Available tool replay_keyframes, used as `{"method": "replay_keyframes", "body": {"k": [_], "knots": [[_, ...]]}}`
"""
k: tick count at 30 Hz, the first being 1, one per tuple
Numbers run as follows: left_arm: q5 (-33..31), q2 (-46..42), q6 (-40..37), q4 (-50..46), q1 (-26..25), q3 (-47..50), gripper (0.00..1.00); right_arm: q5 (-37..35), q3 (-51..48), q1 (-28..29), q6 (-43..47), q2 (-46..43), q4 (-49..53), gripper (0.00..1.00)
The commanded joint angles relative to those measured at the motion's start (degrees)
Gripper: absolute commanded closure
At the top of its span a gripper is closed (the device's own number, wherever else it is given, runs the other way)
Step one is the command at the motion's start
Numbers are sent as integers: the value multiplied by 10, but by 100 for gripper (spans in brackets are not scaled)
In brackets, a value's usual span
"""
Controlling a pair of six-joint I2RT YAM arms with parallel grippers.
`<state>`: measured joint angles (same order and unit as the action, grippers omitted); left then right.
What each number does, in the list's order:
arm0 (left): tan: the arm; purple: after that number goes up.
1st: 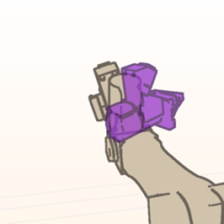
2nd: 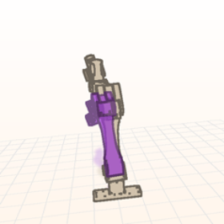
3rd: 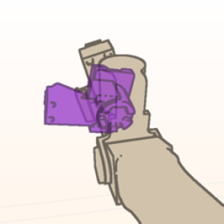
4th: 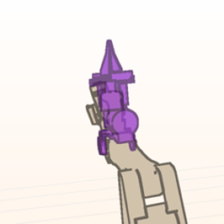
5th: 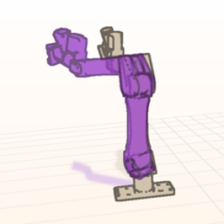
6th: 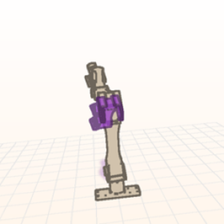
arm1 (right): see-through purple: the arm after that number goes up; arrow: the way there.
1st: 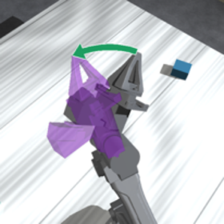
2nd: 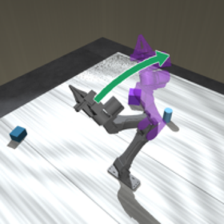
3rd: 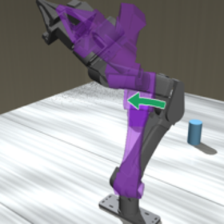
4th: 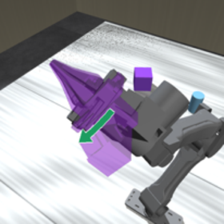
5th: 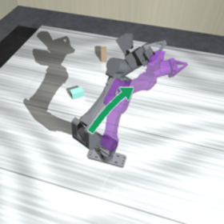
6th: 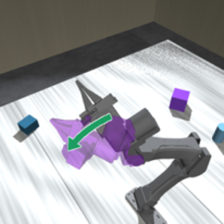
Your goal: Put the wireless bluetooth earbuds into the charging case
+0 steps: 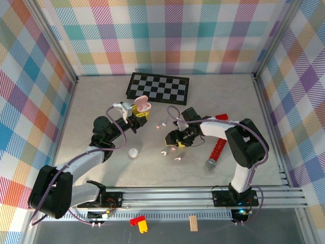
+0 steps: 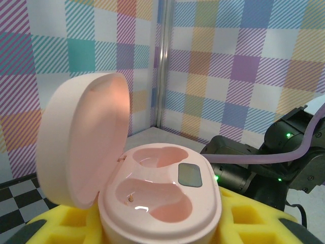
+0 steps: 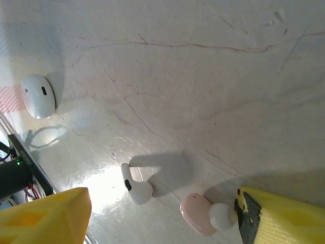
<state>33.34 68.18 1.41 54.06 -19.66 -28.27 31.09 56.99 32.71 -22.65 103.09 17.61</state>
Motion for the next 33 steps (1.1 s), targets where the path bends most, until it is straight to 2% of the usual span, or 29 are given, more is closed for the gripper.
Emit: {"method": "replay_keyframes", "body": {"k": [1,7,10,18,21,26,30,33], "knots": [[-4,4,-13,11,8,2,65,2,-9,5,4,-19,24,25],[-8,11,-13,15,15,6,65,3,-8,8,7,-29,29,25],[-13,11,-14,15,20,8,65,-26,-4,12,9,-42,40,25],[-29,28,-6,32,70,12,65,-233,29,74,41,-85,110,23],[-23,38,6,58,93,9,65,-344,63,120,39,-72,166,23],[-19,40,18,78,123,3,65,-467,105,183,14,-31,213,24],[-11,40,21,76,133,-8,65,-565,139,222,-9,9,252,35],[-2,42,22,74,134,-13,65,-599,165,238,-17,38,279,45]]}}
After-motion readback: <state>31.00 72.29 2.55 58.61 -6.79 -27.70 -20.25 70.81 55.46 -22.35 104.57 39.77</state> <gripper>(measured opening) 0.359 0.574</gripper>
